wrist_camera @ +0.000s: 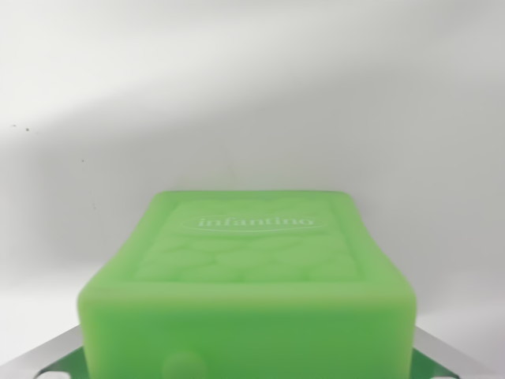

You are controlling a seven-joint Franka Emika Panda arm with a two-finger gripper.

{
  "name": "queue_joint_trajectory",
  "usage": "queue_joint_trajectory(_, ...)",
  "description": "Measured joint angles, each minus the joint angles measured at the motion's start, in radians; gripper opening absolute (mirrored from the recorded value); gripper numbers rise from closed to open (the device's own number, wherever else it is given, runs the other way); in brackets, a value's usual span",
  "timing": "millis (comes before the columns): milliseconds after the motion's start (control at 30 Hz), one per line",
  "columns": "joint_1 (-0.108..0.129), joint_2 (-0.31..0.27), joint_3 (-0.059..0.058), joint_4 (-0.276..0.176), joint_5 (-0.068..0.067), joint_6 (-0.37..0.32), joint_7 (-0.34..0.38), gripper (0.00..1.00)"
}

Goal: Stack cube

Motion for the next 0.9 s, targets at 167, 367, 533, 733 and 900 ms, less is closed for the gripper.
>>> queue_joint_trajectory(167, 0.0, -0.007, 0.0, -0.001, 0.0, -0.004, 0.0, 0.0)
queue_joint_trajectory(367, 0.0, -0.025, 0.0, -0.007, 0.0, -0.014, 0.0, 0.0)
queue_joint_trajectory(533, 0.0, -0.041, 0.0, -0.013, 0.0, -0.024, 0.0, 0.0)
queue_joint_trajectory(733, 0.0, -0.066, 0.0, -0.02, 0.0, -0.043, 0.0, 0.0)
queue_joint_trajectory(900, 0.0, -0.088, 0.0, -0.026, 0.0, -0.057, 0.0, 0.0)
